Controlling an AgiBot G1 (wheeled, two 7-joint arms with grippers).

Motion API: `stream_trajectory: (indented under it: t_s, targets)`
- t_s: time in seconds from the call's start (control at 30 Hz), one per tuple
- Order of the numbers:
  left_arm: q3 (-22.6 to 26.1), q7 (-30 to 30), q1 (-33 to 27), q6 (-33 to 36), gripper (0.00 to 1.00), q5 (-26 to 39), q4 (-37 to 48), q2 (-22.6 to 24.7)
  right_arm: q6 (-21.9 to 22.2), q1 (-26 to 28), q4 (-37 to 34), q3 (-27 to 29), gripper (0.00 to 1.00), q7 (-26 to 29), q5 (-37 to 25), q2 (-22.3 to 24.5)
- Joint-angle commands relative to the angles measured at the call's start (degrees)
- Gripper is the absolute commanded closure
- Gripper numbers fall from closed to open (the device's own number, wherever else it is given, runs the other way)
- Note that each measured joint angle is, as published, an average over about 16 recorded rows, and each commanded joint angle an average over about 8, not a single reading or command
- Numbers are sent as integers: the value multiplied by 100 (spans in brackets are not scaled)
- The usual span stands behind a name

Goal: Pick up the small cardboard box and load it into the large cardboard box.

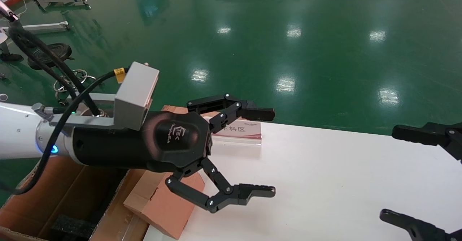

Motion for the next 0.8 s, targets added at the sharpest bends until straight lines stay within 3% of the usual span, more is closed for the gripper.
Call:
stream_trajectory:
  t_s: [0.03,0.6,0.8]
  targets:
    - [0,0,0,0,0,0,0,0,0,0,0,0,0,0,0,0]
    - [-2,-22,12,-33,0,12,17,-18,0,1,-1,-1,0,0,0,0]
    - [40,-343,40,-274,0,187,-82,-218,-1,2,-4,-3,0,-2,1,0]
